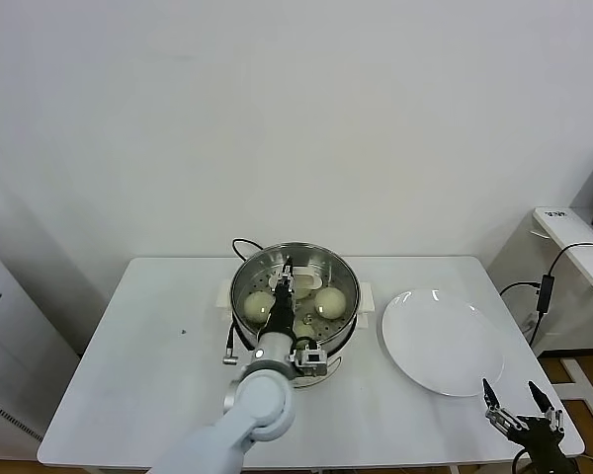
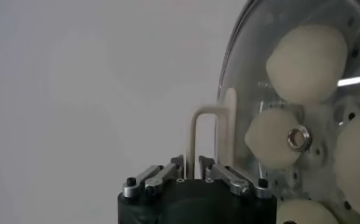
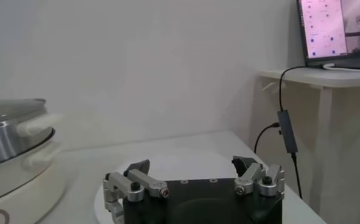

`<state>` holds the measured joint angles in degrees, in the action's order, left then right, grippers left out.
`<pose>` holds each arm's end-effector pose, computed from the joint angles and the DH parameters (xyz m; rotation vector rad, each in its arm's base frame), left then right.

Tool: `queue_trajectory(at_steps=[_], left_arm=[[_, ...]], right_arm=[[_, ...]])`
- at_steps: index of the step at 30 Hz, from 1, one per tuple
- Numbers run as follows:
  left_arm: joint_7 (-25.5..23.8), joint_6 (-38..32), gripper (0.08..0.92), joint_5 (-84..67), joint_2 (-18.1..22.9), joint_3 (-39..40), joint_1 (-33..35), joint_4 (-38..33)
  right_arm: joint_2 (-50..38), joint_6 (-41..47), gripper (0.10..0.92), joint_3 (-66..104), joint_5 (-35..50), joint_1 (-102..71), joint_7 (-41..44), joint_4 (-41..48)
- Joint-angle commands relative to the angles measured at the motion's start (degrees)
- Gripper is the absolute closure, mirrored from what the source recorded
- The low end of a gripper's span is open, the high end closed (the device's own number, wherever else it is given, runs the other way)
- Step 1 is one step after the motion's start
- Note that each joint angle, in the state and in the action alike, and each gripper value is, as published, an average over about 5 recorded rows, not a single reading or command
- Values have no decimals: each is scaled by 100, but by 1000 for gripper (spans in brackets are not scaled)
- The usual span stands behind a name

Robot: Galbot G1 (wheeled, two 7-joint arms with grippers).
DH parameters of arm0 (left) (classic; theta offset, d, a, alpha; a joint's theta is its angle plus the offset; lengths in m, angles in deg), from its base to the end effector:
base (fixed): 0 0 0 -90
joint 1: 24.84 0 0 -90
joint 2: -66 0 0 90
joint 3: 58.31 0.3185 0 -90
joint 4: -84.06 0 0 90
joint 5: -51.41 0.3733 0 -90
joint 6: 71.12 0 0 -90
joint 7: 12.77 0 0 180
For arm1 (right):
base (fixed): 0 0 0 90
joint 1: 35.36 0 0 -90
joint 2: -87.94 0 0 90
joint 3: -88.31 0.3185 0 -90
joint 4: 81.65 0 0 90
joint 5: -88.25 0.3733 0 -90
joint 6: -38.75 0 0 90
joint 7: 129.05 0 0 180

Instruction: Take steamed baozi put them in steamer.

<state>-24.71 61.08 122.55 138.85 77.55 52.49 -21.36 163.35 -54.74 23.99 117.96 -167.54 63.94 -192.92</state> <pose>0.3072 -0.1821 -0.2237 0.1762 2.2789 2.0663 0.1389 -0.1920 -0.3137 -0.1340 -2.9806 -0.1066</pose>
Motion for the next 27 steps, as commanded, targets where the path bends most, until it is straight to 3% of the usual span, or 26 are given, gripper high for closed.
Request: queue_trajectory(at_steps=[1, 5, 12, 17, 23, 27], left_arm=[[385, 250, 604, -1842, -819, -350, 744, -1666], [649, -148, 491, -2680, -1164, -999, 1251, -2132], [1504, -2190, 292, -4597, -1438, -2468, 2198, -2407], [1763, -3153, 188, -5823, -702, -3608, 2733, -2298], [1467, -4714, 177, -6014, 247, -4886, 3171, -1351], [1227, -5302, 177, -6328, 586, -5298, 3616, -999]], right_arm=[[-112, 8, 203, -266, -9, 221, -97, 33], [-268, 7, 203, -523, 149, 538, -180, 72], [-611, -40, 203, -1011, 103, 1190, -441, 151], [-702, 76, 203, -1380, 67, 1508, -711, 135], [-746, 81, 203, -1555, -70, 1681, -720, 306], [-719, 58, 203, -1594, -62, 1713, -687, 382]])
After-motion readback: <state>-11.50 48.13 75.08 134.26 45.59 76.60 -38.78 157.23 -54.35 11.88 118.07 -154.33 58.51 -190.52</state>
